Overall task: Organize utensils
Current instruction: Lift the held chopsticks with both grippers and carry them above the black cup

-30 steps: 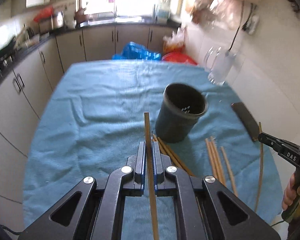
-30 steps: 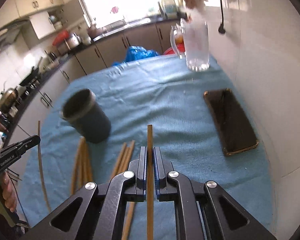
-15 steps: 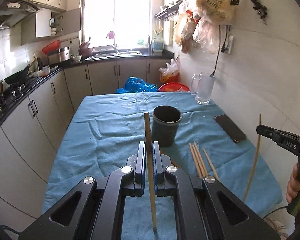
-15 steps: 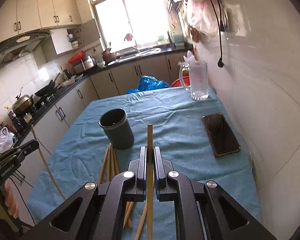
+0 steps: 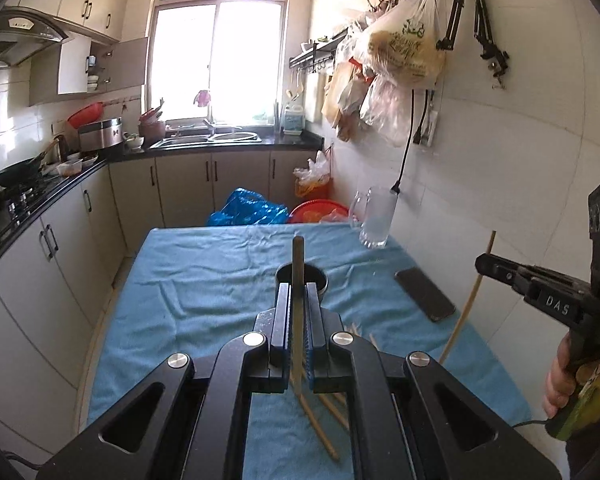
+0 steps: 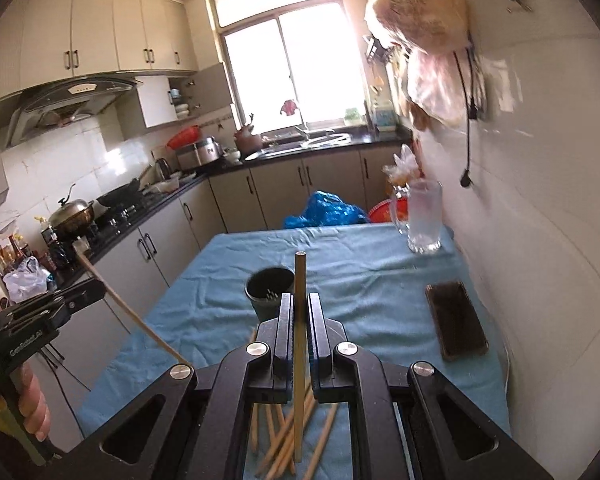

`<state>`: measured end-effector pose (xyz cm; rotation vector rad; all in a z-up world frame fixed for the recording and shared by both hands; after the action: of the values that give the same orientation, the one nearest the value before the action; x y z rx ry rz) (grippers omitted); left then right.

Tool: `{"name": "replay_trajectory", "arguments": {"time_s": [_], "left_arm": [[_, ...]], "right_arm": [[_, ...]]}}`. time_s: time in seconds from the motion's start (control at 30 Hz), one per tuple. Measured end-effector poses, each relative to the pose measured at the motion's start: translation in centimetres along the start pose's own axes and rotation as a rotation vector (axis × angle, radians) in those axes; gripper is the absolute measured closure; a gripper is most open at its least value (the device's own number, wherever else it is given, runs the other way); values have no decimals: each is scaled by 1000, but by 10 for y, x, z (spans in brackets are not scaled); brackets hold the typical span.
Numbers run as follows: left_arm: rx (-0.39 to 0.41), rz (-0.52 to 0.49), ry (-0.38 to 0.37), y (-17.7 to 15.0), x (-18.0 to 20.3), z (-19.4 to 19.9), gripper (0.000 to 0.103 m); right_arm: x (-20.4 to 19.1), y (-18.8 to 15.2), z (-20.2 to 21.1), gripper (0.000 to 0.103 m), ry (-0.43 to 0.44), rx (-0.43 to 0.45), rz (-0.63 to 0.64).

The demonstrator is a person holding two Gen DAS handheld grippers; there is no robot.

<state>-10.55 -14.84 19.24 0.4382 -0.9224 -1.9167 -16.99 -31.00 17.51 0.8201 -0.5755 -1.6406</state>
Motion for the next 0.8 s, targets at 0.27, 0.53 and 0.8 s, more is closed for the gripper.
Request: {"name": "replay_trajectory", "arguments": {"time_s": [0.27, 0.53, 0.8], "left_arm": [[26, 5, -12, 63, -5, -19, 98], [52, 35, -30, 121, -6, -47, 98], [30, 46, -50, 153, -4, -91, 98]], "right_arm": [[-19, 63, -10, 96, 29, 87, 15], [-17, 128, -36, 96, 83, 160, -80], [-5, 159, -70, 96, 87, 181, -140]]}}
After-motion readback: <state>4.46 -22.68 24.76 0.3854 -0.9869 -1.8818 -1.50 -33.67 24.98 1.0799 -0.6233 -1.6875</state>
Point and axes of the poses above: each gripper's, at about its wrist camera, not at the fingertips, and z roughly against the way its jaws point, x to its right, y to its top, the point moved 9 cm from there along -z, roughly the way its jaws point, and after that the axes turned 12 degrees about -x, right-handed, at the moved point
